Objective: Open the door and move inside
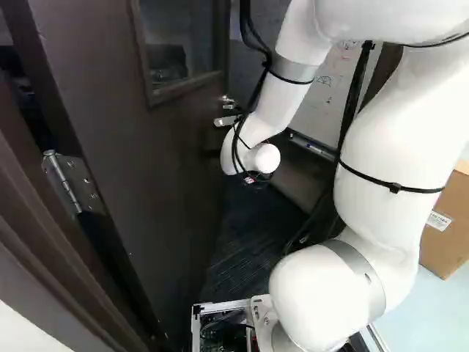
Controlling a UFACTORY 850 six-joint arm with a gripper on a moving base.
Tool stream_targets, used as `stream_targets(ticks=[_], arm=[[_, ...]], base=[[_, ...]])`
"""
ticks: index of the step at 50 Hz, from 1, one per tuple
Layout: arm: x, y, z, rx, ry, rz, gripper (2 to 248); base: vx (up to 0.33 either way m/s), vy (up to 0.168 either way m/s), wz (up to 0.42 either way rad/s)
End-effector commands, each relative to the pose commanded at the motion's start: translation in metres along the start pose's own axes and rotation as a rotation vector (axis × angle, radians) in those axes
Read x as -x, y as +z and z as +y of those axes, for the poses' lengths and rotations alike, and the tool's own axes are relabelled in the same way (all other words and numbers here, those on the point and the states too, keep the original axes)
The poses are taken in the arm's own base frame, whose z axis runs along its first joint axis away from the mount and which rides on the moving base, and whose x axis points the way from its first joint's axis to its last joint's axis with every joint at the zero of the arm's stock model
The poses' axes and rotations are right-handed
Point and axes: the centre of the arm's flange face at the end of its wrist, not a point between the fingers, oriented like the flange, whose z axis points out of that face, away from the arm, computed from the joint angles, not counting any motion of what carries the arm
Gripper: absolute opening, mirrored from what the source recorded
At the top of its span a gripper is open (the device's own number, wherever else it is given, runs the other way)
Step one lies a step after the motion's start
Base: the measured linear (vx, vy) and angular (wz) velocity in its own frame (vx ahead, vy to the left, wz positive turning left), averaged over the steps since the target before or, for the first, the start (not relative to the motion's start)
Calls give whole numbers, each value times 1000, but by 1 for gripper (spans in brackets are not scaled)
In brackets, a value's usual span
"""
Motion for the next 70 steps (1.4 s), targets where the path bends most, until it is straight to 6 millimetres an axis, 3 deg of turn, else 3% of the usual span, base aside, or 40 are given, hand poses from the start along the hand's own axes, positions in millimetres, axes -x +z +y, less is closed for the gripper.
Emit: stream_targets(ticks=[70], arm=[[-20,44,-97,-198,-79,32,247]], base=[[0,0,0]])
